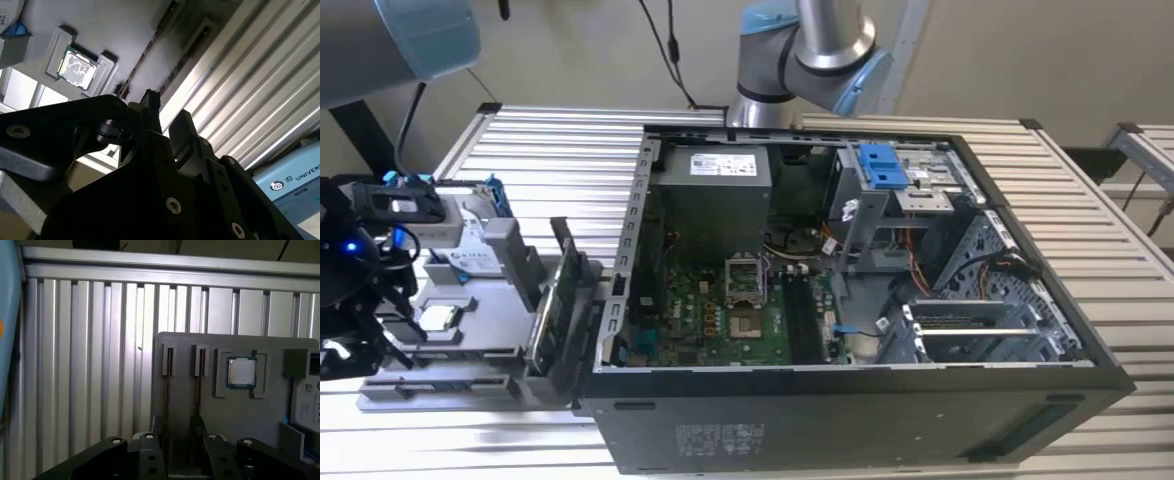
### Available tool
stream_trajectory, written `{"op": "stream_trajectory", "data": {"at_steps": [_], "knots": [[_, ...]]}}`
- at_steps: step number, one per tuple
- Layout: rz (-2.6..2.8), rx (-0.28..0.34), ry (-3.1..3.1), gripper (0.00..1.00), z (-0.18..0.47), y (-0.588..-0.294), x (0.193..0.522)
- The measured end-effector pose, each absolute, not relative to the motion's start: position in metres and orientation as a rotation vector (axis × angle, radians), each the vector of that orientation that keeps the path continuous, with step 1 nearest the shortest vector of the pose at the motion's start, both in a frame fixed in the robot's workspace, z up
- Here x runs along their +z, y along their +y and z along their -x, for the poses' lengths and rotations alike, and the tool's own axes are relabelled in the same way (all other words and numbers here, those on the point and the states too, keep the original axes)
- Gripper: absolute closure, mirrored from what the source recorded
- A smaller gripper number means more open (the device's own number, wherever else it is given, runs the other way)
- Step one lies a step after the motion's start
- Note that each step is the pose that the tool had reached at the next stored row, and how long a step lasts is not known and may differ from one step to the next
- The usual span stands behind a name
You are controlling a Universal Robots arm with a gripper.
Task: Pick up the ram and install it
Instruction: 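Pick up the ram and move it above insertion slot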
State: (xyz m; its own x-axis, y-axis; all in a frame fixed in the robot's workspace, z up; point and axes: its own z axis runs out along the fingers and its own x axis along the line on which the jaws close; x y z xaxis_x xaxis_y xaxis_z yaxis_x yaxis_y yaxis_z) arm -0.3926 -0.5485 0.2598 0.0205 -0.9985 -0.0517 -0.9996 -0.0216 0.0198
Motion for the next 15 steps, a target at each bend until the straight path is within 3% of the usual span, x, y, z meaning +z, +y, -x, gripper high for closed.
{"op": "stream_trajectory", "data": {"at_steps": [15], "knots": [[2.228,0.081,2.181,0.64,0.393,-0.551,0.236]]}}
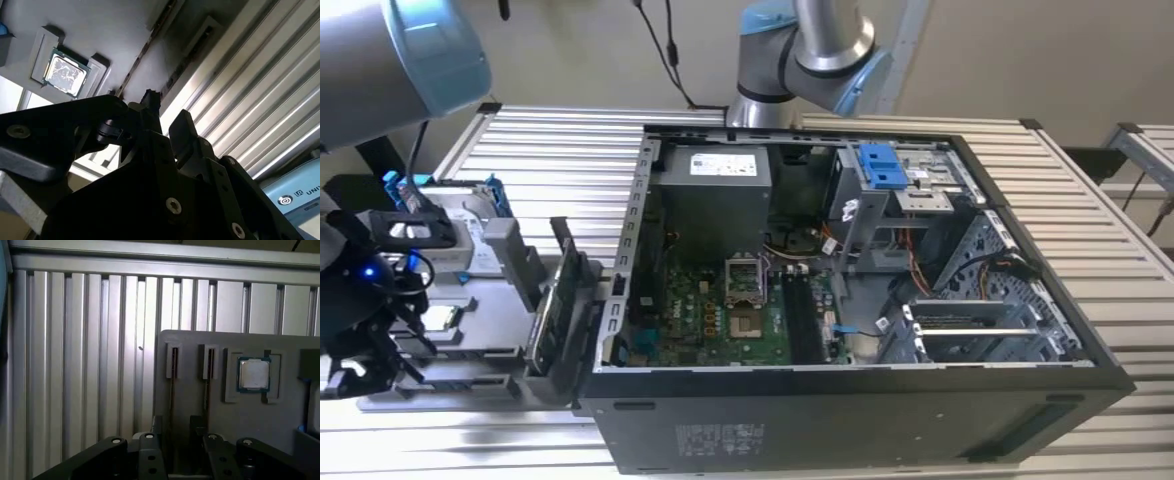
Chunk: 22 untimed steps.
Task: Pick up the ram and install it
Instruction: 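Pick up the ram and move it above insertion slot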
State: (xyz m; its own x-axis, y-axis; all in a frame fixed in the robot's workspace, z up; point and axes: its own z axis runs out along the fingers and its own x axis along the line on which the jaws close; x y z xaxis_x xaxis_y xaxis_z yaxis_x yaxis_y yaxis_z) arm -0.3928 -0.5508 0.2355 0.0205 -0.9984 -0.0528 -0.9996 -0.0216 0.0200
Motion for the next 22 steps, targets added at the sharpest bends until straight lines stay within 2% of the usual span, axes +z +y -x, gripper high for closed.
{"op": "stream_trajectory", "data": {"at_steps": [22], "knots": [[2.227,0.079,2.18,0.64,0.4,-0.551,0.203]]}}
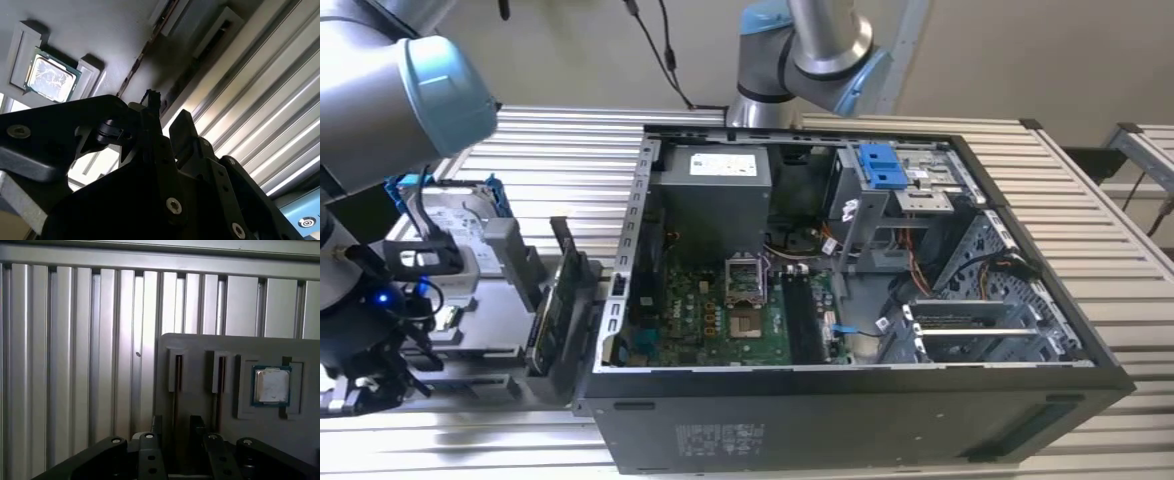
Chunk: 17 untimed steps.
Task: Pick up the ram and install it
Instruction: 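Pick up the ram and move it above insertion slot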
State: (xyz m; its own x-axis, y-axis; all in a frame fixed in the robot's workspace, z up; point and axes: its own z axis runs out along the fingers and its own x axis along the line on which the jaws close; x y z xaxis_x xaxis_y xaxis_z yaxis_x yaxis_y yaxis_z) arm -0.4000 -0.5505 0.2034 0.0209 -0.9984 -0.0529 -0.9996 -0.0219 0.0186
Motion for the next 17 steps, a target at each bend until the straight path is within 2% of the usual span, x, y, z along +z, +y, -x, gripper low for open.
{"op": "stream_trajectory", "data": {"at_steps": [17], "knots": [[2.236,0.071,2.157,0.64,0.401,-0.55,0.191]]}}
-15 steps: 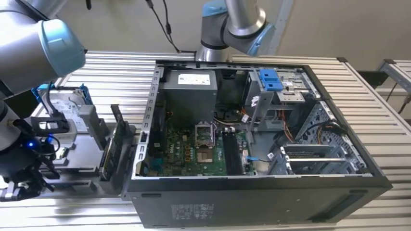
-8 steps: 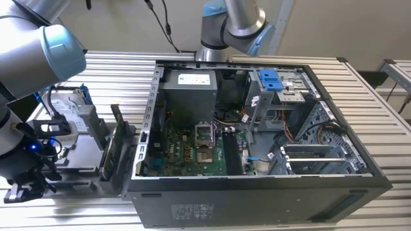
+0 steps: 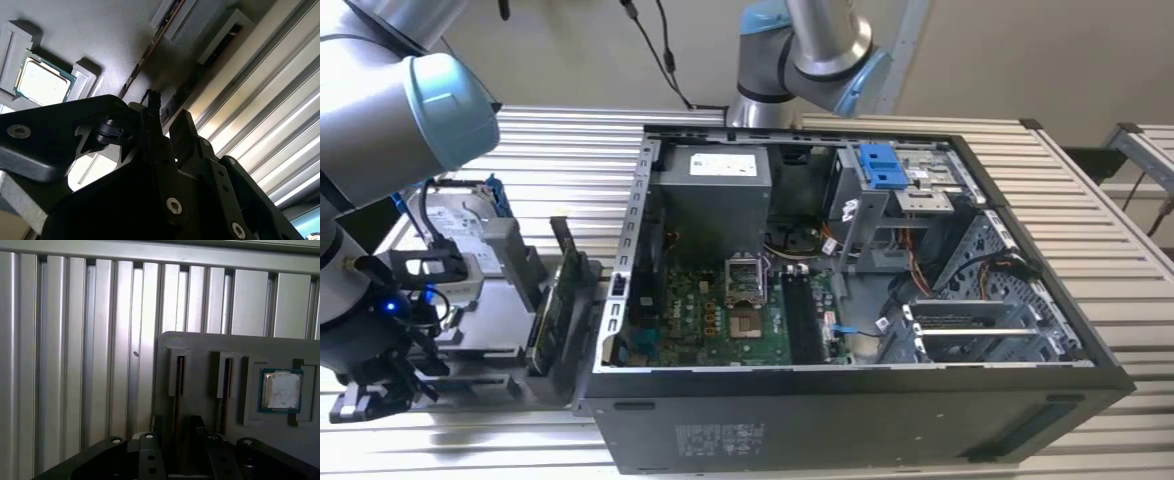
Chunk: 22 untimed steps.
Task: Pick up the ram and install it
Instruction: 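Pick up the ram and move it above insertion slot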
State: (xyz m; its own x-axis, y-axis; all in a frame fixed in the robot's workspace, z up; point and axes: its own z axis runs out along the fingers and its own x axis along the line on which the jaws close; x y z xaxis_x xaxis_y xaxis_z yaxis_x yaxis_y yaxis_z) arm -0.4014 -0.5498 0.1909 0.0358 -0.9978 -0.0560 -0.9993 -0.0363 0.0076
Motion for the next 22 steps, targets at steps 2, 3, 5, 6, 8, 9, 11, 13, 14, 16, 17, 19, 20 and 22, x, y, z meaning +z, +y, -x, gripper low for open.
{"op": "stream_trajectory", "data": {"at_steps": [2,3,5,6,8,9,11,13,14,16,17,19,20,22], "knots": [[2.236,0.071,2.157,0.64,0.4014,-0.5498,0.1908],[2.236,0.071,2.157,0.64,0.4014,-0.5498,0.1908],[2.236,0.071,2.157,0.64,0.4014,-0.5498,0.1908],[2.236,0.071,2.157,0.64,0.4014,-0.5498,0.1908],[2.236,0.071,2.157,0.64,0.4014,-0.5498,0.1919],[2.236,0.071,2.157,0.64,0.4014,-0.5498,0.193],[2.236,0.071,2.157,0.64,0.4014,-0.5498,0.1951],[2.236,0.071,2.157,0.64,0.4014,-0.5497,0.1957],[2.236,0.071,2.157,0.64,0.4014,-0.5498,0.1962],[2.236,0.071,2.157,0.64,0.4014,-0.5498,0.197],[2.236,0.071,2.157,0.64,0.4014,-0.5498,0.1974],[2.236,0.071,2.157,0.64,0.4015,-0.5498,0.1978],[2.236,0.071,2.157,0.64,0.4015,-0.5498,0.1977],[2.236,0.071,2.157,0.64,0.4015,-0.5498,0.1966]]}}
